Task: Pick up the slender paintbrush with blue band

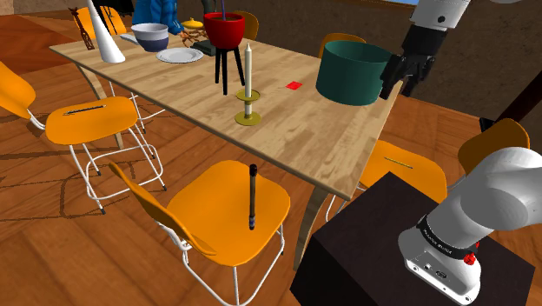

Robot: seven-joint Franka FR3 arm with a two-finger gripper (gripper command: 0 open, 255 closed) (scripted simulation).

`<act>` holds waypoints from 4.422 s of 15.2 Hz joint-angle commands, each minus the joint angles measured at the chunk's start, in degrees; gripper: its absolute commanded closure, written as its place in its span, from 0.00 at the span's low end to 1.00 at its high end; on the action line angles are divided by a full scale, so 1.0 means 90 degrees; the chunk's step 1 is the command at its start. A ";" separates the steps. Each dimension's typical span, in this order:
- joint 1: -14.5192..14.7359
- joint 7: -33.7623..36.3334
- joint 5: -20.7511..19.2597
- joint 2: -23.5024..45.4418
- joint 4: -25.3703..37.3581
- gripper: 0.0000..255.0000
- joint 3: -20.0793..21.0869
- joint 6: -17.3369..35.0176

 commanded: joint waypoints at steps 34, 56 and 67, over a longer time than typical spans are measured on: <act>0.1012 0.5645 0.0306 0.5933 0.3395 0.00 0.3884 0.1914; 0.1025 0.5641 0.0277 0.6001 0.3244 1.00 0.3882 0.2124; 0.0989 0.5684 0.0367 0.5780 0.3957 1.00 0.3881 0.1221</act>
